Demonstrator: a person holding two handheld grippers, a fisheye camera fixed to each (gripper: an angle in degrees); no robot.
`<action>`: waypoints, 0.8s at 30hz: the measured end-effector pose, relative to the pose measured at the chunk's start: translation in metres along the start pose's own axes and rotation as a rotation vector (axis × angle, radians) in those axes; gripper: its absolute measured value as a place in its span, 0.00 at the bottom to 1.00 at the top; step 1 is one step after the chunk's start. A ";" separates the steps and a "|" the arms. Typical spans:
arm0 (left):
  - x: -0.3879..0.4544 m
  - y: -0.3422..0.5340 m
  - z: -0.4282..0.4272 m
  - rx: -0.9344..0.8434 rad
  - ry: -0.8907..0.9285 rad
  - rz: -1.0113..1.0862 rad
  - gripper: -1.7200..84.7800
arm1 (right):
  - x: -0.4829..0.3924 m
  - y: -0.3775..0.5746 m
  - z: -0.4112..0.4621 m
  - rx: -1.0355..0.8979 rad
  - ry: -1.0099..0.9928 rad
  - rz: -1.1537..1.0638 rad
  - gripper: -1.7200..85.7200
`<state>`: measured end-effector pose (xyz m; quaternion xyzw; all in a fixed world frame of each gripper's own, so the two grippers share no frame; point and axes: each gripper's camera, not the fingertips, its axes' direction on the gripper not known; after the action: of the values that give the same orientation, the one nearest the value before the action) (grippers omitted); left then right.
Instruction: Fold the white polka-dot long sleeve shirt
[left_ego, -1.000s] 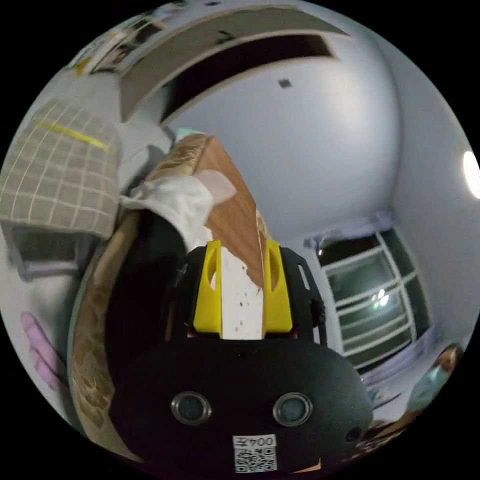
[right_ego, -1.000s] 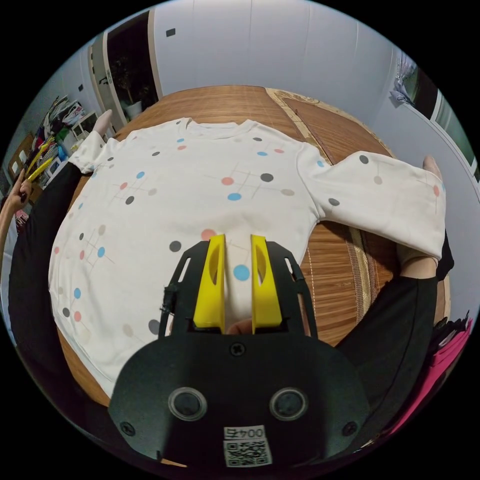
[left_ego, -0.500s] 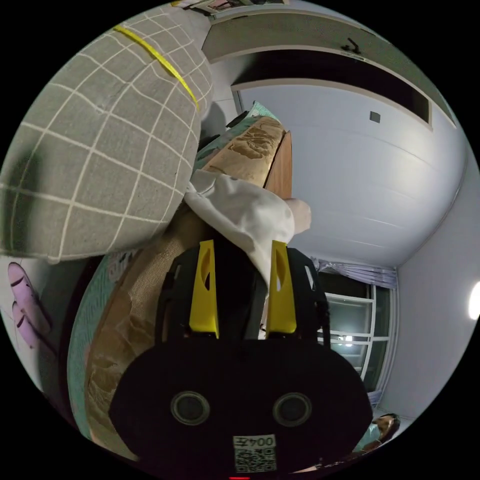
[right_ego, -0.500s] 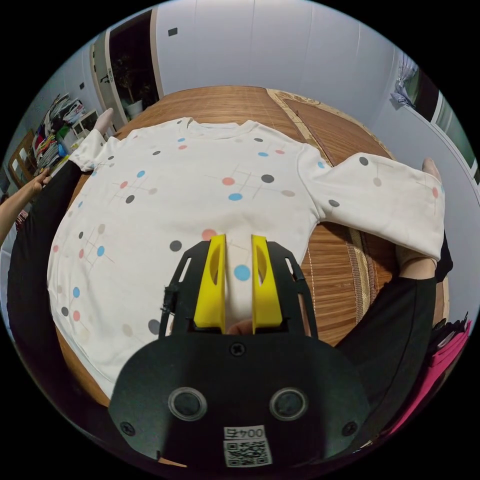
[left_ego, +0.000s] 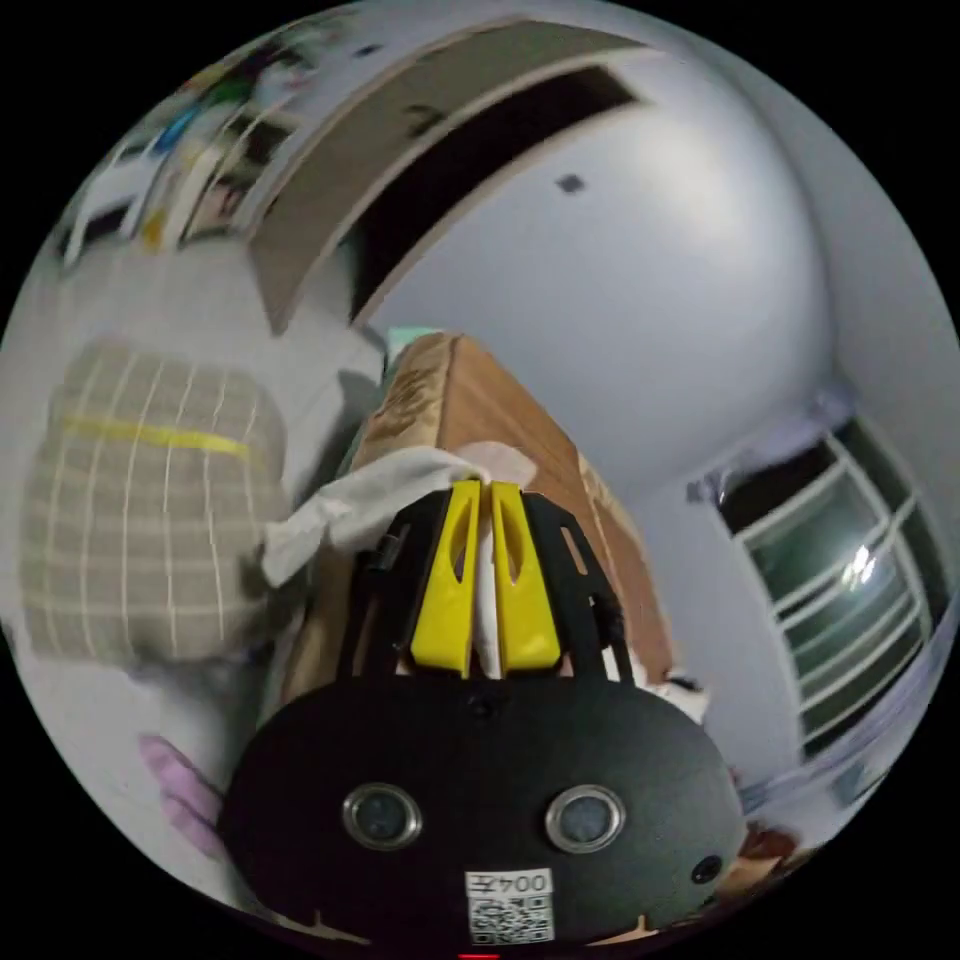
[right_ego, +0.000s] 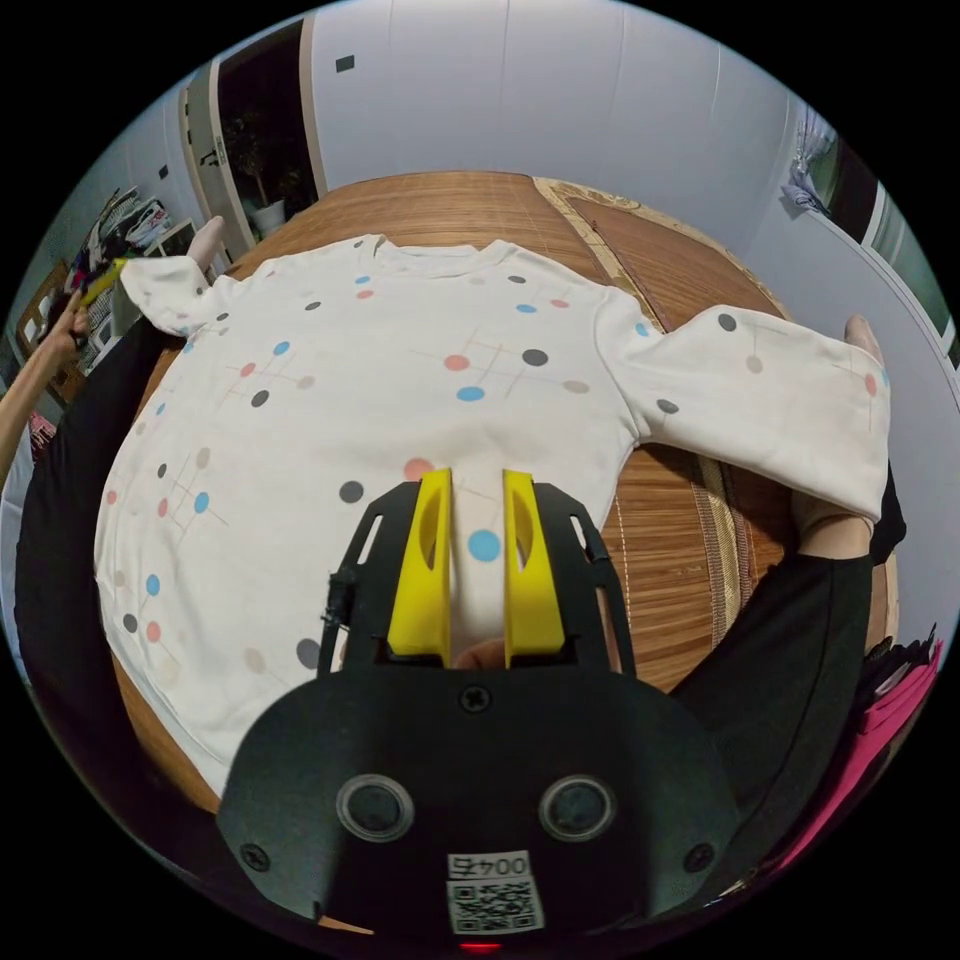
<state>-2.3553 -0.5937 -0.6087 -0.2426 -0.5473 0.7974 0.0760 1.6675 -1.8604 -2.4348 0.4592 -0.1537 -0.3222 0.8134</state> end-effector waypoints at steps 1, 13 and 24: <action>0.031 0.001 0.000 0.002 0.003 0.089 0.05 | 0.000 -0.001 0.000 0.000 0.000 0.000 0.12; 0.405 0.238 0.094 -0.252 -0.054 1.221 0.11 | 0.014 -0.020 0.007 0.001 -0.012 0.006 0.12; 0.294 0.260 0.248 -0.688 -0.234 0.653 0.15 | 0.033 -0.039 0.015 0.002 -0.014 0.012 0.12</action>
<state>-2.6908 -0.7883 -0.8640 -0.3211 -0.6793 0.5744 -0.3246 1.6690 -1.9064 -2.4610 0.4569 -0.1621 -0.3205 0.8138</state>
